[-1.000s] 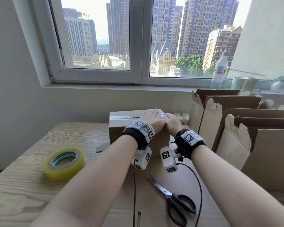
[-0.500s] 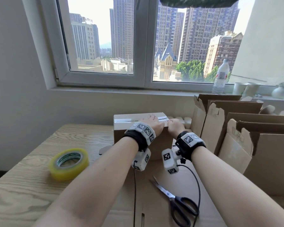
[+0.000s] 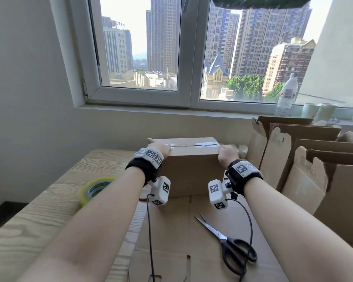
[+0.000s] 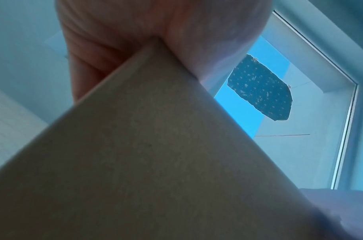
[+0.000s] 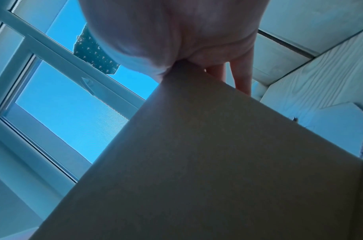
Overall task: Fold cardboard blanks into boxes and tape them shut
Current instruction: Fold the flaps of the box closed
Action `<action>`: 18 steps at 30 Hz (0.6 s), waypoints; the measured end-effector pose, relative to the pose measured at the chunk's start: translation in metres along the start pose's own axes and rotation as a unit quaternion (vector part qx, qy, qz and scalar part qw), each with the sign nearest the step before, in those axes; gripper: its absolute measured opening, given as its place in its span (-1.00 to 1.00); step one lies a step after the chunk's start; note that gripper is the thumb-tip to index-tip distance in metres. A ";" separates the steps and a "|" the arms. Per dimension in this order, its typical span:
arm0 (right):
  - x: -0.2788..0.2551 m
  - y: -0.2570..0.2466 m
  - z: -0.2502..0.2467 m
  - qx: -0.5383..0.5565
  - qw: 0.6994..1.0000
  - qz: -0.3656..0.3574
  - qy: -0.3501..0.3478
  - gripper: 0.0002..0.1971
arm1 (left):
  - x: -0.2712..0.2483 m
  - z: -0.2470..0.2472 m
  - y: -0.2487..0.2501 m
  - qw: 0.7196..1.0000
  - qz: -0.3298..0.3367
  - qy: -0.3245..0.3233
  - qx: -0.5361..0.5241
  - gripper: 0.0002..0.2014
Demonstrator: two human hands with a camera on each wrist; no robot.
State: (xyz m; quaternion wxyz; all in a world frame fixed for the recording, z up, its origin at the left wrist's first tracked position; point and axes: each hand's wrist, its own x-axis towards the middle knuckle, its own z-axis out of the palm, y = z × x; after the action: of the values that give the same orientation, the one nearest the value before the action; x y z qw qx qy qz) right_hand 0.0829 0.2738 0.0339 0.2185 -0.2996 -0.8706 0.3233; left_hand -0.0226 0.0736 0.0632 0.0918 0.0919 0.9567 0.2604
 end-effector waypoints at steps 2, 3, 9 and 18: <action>-0.004 -0.006 -0.006 0.004 1.000 0.007 0.000 -0.75 | -0.002 0.000 -0.001 1.000 0.009 0.014 -0.010 -0.27; -0.009 -0.010 -0.010 0.014 1.000 0.017 -0.006 -0.74 | -0.005 -0.002 -0.002 1.000 0.016 0.016 -0.019 -0.35; -0.014 -0.028 -0.040 0.177 0.978 0.029 0.103 -0.50 | -0.025 -0.038 -0.002 0.965 0.056 0.153 -0.208 -0.48; -0.023 -0.056 -0.097 0.256 0.957 -0.009 0.137 -0.48 | -0.064 -0.087 0.038 0.861 0.151 0.318 -0.367 -0.70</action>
State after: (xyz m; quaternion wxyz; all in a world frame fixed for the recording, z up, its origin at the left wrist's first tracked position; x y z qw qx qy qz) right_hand 0.1338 0.2659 0.1358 0.4076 -0.2674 -0.7228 0.4898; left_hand 0.0245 0.0496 0.1641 -0.2311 0.1067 0.7438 0.6180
